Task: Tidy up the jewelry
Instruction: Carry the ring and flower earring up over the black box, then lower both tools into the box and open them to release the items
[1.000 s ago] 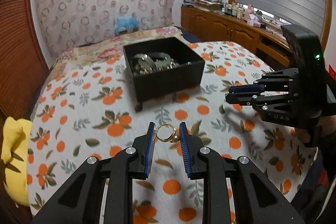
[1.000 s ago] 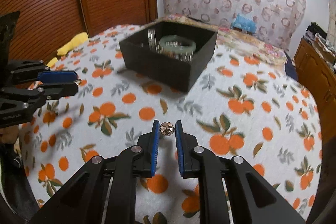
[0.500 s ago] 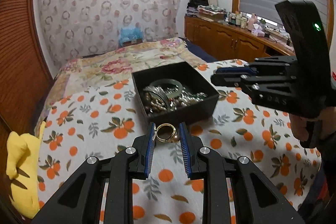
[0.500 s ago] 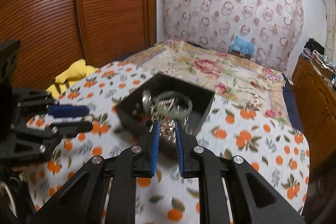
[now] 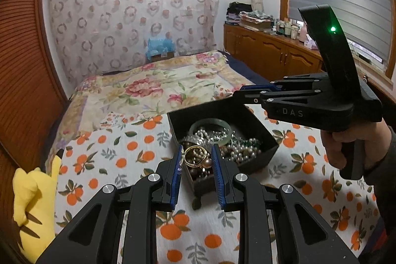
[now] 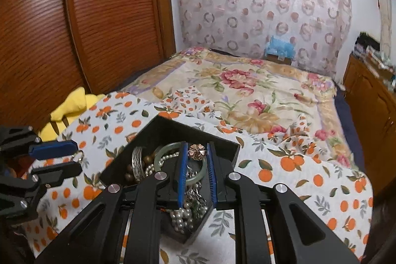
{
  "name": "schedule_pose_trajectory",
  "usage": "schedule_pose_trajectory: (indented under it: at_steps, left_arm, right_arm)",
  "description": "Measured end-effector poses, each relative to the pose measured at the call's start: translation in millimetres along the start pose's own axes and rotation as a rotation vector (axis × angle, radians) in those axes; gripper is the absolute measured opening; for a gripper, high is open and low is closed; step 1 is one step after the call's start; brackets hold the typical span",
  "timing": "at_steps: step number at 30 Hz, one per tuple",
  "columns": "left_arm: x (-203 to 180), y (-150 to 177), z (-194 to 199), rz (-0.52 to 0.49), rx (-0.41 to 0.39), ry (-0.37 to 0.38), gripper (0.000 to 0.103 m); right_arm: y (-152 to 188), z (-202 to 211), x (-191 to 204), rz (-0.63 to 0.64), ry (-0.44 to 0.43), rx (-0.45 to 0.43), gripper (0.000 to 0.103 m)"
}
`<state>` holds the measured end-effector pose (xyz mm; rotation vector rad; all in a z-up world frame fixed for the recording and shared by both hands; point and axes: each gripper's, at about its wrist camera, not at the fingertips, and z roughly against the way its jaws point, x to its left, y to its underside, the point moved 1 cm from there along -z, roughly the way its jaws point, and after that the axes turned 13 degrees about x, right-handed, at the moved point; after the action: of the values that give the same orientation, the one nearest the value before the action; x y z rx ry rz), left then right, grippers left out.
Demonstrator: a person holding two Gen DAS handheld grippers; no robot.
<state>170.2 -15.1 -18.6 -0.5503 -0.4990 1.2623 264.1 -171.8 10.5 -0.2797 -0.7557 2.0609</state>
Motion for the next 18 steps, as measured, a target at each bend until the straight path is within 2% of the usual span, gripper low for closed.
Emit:
schedule_pose_trajectory:
  at_steps: [5, 6, 8, 18]
  left_arm:
    - [0.0, -6.6, -4.0, 0.001, 0.001, -0.002, 0.022]
    - [-0.1, -9.2, -6.4, 0.003, 0.004, 0.001, 0.022]
    - [0.8, -14.0, -11.2, 0.011, 0.012, 0.005, 0.022]
    - [-7.6, -36.4, -34.6, -0.001, 0.033, -0.001, 0.022]
  right_arm:
    - [-2.1, -2.7, -6.1, -0.009, 0.002, 0.011, 0.019]
    - [-1.4, -3.1, -7.9, -0.012, 0.005, 0.013, 0.025]
    - [0.0, -2.6, -11.8, -0.025, 0.003, 0.011, 0.032]
    - [19.7, 11.6, -29.2, -0.055, 0.009, -0.017, 0.032]
